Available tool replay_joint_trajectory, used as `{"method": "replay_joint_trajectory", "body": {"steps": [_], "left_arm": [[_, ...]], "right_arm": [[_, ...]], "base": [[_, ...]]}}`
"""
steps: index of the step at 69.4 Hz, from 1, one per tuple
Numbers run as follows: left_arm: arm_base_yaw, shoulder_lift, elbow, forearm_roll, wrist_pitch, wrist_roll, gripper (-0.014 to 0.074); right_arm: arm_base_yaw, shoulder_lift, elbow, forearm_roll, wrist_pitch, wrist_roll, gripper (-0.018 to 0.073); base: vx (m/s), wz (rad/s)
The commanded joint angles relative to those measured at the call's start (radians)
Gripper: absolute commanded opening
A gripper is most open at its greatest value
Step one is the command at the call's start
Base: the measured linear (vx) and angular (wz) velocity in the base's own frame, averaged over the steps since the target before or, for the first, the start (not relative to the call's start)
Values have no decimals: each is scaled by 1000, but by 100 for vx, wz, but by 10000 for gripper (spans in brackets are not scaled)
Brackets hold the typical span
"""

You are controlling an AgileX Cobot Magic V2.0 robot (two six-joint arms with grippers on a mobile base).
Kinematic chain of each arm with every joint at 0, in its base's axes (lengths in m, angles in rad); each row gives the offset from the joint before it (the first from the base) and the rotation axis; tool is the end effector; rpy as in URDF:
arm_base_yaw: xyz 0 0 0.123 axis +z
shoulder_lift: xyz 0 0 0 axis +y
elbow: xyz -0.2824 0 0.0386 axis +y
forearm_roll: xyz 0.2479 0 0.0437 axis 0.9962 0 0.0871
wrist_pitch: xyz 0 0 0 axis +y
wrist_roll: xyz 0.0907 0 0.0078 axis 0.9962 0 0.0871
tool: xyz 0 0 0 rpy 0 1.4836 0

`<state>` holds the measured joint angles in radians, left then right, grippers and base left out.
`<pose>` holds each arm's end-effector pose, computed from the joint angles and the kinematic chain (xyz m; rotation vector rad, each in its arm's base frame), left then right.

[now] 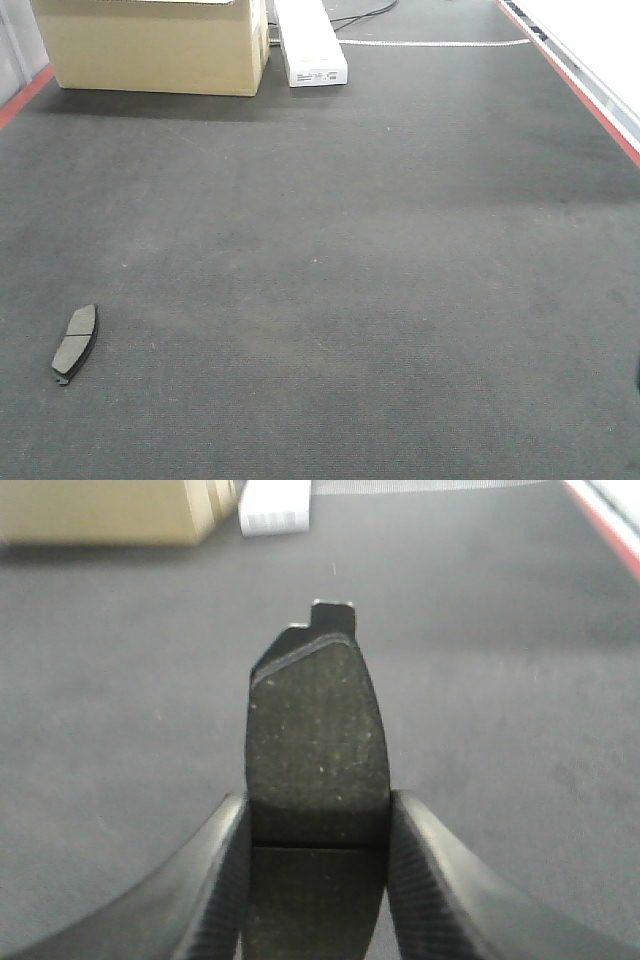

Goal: Move and align brake pads A on conveyor
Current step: 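Withdraw the left gripper upward from the placed pad, then lower the right gripper and release its brake pad onto the belt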

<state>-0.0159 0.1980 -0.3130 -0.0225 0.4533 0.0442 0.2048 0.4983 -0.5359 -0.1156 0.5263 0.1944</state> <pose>0.0601 -0.0019 0.2655 0.0433 1.8213 -0.0033 0.0992 0.0152 0.3095 -0.0709 1.9700 0.1385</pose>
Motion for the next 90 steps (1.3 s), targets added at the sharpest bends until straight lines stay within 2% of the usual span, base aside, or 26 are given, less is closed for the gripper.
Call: {"method": "replay_joint_trajectory", "body": {"steps": [1, 23, 40, 54, 76, 90], "left_arm": [[-4, 10, -26, -6, -69, -9, 464], [-4, 10, -26, -6, -69, -9, 464], [-4, 10, -26, -6, -69, -9, 464], [-4, 10, -26, -6, -69, -9, 464], [-4, 10, -26, -6, -69, -9, 464], [-4, 10, -26, -6, -69, -9, 464]], "right_arm": [[-5, 160, -109, -17, -39, -11, -7], [-5, 673, -385, -19, 88, -12, -6], [-5, 978, -488, -15, 105, -9, 0], [-5, 1131, -556, -19, 92, -11, 6], [-5, 1301, -691, -19, 195, -19, 25], [-5, 1385, -754, -14, 266, -35, 113]], "base": [[0, 0], [0, 0], [0, 0], [0, 0], [0, 0], [0, 0]]}}
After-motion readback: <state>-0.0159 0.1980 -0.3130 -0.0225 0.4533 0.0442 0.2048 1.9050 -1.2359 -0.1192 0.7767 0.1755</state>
